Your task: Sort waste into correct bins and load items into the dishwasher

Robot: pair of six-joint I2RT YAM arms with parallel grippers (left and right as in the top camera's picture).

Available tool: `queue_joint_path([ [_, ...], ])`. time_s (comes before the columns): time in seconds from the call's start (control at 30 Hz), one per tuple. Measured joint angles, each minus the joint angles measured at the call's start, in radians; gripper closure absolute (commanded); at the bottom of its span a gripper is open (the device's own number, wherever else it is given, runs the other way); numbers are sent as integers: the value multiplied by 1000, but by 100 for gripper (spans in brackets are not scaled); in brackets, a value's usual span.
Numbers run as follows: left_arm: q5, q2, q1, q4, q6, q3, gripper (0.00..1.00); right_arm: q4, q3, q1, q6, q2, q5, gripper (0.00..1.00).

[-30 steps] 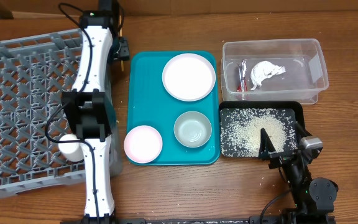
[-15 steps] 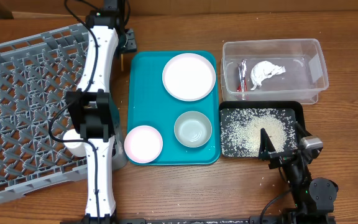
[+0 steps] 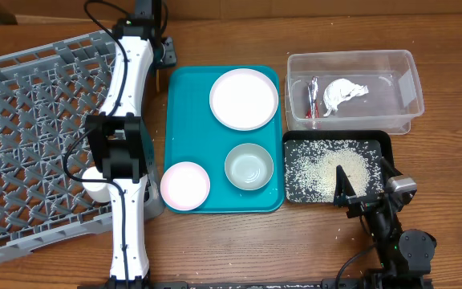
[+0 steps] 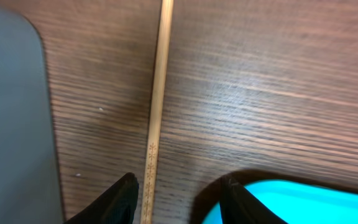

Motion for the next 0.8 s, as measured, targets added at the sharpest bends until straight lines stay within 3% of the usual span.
queue_joint_path([
  [0.23, -11, 4, 6, 24, -12, -60, 54, 0, 0, 0, 1, 0, 0, 0],
  [0.6, -15, 10, 29, 30, -35, -95, 66, 0, 0, 0, 0, 0, 0, 0],
  [0.67, -15, 15, 29, 29, -35, -95, 73, 1, 0, 0, 1, 0, 0, 0],
  [0.8, -18, 16, 24, 29, -46, -95, 96, 0, 0, 0, 1, 0, 0, 0],
])
